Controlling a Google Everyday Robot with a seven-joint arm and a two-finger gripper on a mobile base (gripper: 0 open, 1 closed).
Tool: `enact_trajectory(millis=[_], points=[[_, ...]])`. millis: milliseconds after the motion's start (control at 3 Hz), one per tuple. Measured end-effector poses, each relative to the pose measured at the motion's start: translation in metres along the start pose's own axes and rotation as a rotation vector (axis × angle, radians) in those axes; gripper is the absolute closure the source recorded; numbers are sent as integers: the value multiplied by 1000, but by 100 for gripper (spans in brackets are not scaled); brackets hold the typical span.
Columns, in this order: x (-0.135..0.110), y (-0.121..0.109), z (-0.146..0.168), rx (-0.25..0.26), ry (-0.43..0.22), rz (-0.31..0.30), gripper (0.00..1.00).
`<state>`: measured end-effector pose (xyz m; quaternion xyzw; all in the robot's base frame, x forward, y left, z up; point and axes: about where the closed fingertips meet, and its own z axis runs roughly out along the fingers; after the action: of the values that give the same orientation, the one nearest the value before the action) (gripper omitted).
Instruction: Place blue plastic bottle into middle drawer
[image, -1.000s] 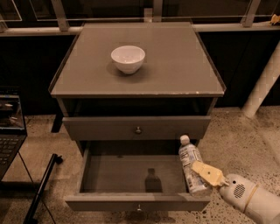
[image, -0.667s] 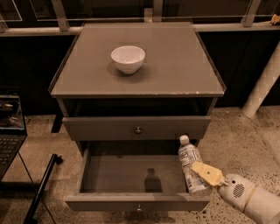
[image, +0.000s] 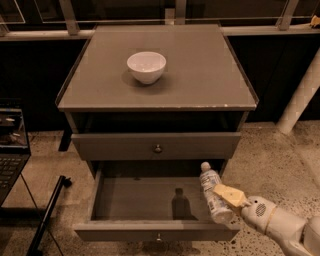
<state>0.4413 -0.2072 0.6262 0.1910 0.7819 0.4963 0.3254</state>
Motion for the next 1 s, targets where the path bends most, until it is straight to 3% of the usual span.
enact_trajectory(millis=[667,1000], points=[[-4,-50,56,12,103,157,100],[-11,-56,82,-9,127,188,100]])
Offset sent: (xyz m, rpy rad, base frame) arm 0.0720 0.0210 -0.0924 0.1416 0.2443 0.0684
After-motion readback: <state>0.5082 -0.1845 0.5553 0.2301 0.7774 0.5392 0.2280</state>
